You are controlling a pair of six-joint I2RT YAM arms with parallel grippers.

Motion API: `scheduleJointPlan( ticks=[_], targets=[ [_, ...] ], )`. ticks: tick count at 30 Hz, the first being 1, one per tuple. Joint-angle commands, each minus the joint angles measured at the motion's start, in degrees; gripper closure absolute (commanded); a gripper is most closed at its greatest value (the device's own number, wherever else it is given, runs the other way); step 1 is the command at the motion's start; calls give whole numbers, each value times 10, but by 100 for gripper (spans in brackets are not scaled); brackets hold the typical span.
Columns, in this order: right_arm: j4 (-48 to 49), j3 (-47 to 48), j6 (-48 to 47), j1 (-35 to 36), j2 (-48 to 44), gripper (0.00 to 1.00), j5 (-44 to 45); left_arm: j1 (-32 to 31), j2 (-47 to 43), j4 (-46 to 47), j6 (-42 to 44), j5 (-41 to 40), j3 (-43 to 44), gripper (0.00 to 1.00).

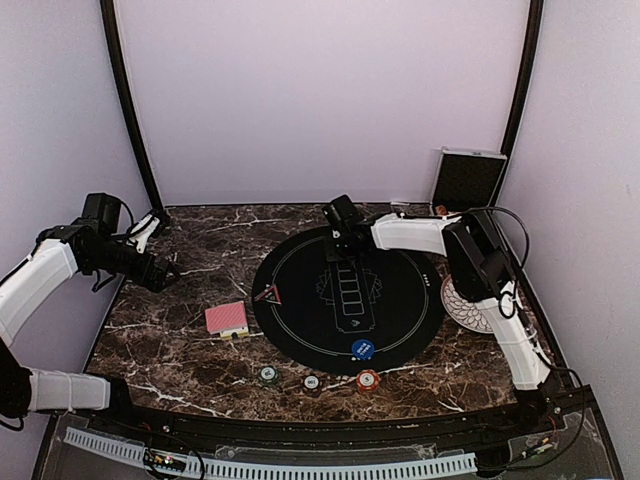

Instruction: Distribute texas hold em gaming equipment

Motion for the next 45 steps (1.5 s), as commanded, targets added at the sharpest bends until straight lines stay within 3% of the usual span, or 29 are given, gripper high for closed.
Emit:
scheduleJointPlan(
  ticks=[1, 6, 9, 16, 25, 45],
  targets=[
    [-24, 39, -9, -16, 27, 62, 1, 2, -10, -22, 10, 9, 9, 1],
    [-30, 44, -18, -18, 11, 62, 1, 2, -12, -26, 11, 10, 10, 1],
    [-7, -12, -30, -16, -41, 55, -15, 2, -13, -30, 13, 12, 12, 1],
    [40, -236, -74, 41, -233, 35, -55, 2, -18, -34, 14, 16, 11, 1],
    [5, -465, -76, 145, -382, 35, -88, 0, -17, -35, 19, 22, 6, 1],
    [-53, -520, -82, 197, -382, 38, -58, 0, -11, -39, 16, 31, 12, 1]
  ],
)
